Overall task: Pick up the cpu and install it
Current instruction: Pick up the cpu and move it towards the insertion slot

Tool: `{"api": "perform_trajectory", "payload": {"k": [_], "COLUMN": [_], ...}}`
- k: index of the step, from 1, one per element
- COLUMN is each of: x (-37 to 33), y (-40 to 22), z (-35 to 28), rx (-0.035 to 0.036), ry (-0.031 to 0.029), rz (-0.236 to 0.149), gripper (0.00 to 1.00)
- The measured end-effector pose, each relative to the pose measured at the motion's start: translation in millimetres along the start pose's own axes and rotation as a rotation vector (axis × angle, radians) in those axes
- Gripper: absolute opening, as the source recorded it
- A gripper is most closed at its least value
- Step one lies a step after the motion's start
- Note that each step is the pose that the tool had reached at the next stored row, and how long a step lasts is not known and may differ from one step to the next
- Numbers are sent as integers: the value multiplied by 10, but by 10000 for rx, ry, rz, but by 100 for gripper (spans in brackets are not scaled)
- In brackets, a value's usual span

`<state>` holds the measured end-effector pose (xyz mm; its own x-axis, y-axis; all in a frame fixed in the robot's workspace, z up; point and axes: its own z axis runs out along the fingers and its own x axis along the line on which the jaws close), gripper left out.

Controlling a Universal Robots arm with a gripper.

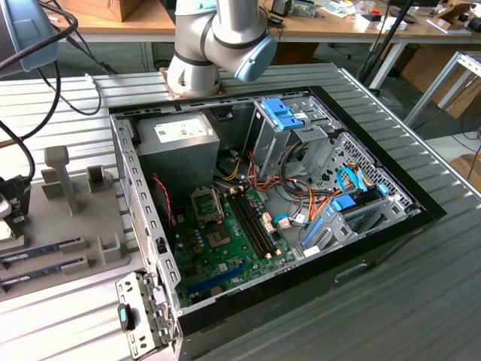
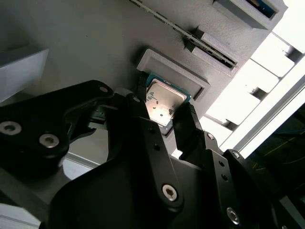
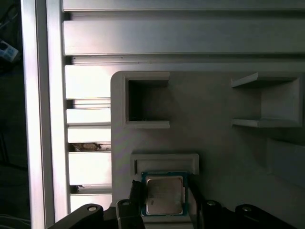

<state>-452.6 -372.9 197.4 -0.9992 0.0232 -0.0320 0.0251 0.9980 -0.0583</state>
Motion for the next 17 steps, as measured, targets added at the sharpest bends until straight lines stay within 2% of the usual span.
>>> {"api": "perform_trajectory", "payload": {"k": [5, 17], "x": [-2, -3], "y": [-2, -6], "z": [-48, -103], "rx": [-1, 0], "ry": [-2, 0], "rz": [1, 0], "gripper": [47, 47]}}
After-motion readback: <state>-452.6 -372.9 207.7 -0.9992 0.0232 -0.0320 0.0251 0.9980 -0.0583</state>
